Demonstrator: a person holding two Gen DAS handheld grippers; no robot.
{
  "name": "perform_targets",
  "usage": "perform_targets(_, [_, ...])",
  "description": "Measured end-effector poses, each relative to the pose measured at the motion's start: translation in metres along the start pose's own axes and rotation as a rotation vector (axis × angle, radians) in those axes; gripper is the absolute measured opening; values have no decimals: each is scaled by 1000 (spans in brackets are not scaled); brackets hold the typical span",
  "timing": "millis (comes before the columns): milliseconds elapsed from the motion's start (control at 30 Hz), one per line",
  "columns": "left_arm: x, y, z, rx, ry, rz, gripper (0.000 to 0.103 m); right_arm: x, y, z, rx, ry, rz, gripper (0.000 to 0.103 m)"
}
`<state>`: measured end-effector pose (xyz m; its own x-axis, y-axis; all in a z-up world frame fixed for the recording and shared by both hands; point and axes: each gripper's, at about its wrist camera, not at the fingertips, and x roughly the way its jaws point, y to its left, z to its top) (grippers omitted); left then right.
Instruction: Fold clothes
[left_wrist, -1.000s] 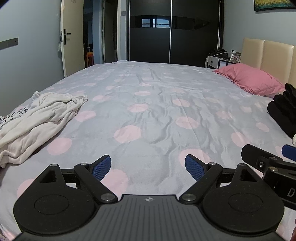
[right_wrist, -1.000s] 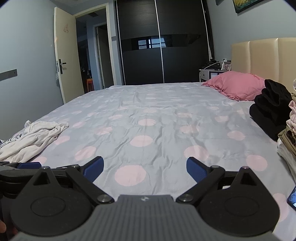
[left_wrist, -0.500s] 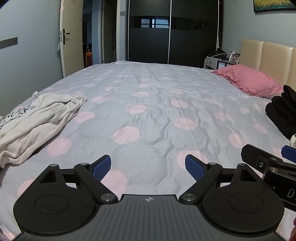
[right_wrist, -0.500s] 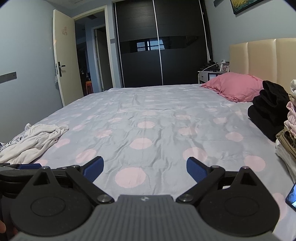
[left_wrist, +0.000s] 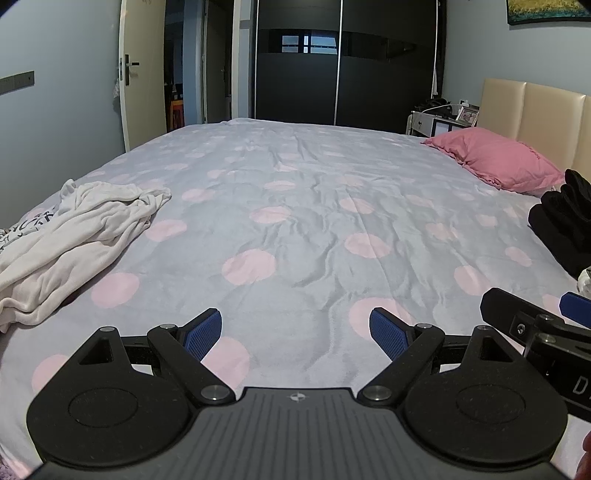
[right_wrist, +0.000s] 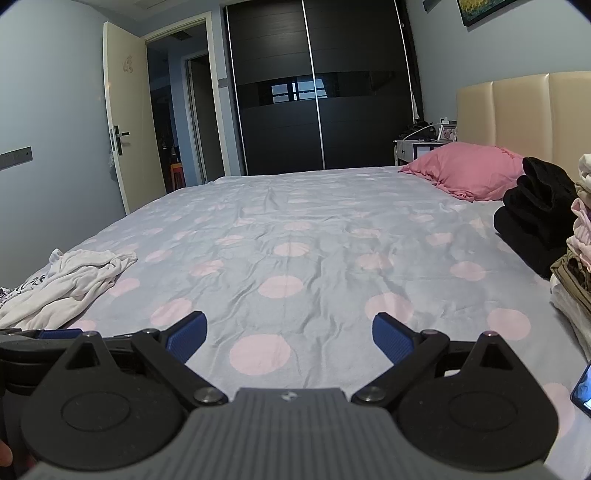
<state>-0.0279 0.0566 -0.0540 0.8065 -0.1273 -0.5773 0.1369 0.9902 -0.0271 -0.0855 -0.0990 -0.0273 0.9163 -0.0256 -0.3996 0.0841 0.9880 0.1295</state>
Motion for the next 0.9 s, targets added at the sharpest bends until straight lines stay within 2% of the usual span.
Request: perform_targets(900, [-2,-3,1,18,-14,8,88,-4,-2,-1,-7,-16,18,98])
